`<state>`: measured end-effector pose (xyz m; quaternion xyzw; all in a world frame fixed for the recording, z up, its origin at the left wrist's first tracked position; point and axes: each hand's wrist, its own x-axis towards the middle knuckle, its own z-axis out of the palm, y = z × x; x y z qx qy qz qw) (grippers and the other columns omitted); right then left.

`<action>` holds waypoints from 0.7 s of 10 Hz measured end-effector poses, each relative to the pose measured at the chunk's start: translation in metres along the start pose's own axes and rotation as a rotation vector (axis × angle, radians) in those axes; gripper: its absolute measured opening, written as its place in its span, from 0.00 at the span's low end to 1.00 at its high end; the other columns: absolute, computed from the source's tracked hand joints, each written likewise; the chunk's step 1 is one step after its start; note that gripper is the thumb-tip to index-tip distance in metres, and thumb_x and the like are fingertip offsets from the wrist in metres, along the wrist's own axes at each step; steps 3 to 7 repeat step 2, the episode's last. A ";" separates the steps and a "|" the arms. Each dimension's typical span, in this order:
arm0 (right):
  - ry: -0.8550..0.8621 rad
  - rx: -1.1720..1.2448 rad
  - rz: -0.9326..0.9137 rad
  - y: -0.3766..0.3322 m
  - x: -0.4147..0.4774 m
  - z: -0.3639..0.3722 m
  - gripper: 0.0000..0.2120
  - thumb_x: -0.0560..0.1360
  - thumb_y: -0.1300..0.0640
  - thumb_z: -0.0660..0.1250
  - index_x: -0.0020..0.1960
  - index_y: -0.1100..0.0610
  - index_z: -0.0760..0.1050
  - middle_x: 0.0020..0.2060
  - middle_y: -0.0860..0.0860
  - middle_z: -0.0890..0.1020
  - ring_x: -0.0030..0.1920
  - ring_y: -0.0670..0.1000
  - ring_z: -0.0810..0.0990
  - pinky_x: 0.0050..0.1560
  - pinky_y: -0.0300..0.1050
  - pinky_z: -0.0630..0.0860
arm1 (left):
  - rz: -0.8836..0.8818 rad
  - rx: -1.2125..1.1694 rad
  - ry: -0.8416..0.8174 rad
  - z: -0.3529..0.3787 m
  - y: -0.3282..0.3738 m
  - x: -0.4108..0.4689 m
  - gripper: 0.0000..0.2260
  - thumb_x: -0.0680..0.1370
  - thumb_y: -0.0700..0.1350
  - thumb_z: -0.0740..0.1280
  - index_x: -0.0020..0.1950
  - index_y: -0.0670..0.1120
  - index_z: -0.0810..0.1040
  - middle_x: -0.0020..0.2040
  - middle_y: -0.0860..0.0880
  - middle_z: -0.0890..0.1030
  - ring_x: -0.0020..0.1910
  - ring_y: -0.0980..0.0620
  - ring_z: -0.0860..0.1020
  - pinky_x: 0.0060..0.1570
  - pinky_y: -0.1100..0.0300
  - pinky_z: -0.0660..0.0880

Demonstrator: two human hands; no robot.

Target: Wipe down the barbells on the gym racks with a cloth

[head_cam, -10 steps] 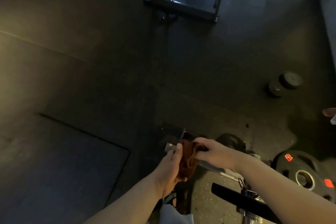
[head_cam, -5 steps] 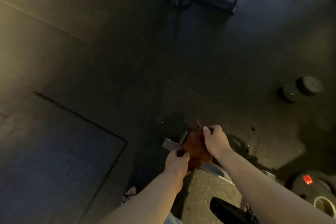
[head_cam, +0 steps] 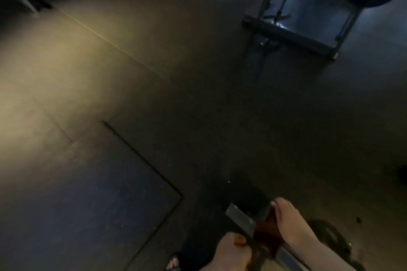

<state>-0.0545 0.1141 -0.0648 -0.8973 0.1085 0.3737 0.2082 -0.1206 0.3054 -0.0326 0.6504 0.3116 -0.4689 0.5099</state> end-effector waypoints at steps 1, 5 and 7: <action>-0.045 -0.015 0.118 -0.006 0.018 -0.005 0.14 0.83 0.45 0.60 0.68 0.43 0.71 0.64 0.47 0.77 0.65 0.50 0.77 0.73 0.57 0.70 | 0.083 0.031 0.091 -0.035 -0.008 0.005 0.13 0.84 0.46 0.64 0.68 0.49 0.76 0.69 0.50 0.75 0.67 0.53 0.74 0.69 0.57 0.68; 0.154 0.076 0.156 -0.014 0.014 -0.012 0.14 0.85 0.49 0.59 0.68 0.49 0.74 0.70 0.53 0.76 0.72 0.54 0.73 0.76 0.56 0.65 | 0.011 -0.052 0.128 -0.072 -0.010 -0.006 0.10 0.85 0.43 0.60 0.64 0.42 0.76 0.69 0.43 0.76 0.68 0.49 0.75 0.70 0.58 0.68; 0.154 0.076 0.156 -0.014 0.014 -0.012 0.14 0.85 0.49 0.59 0.68 0.49 0.74 0.70 0.53 0.76 0.72 0.54 0.73 0.76 0.56 0.65 | 0.011 -0.052 0.128 -0.072 -0.010 -0.006 0.10 0.85 0.43 0.60 0.64 0.42 0.76 0.69 0.43 0.76 0.68 0.49 0.75 0.70 0.58 0.68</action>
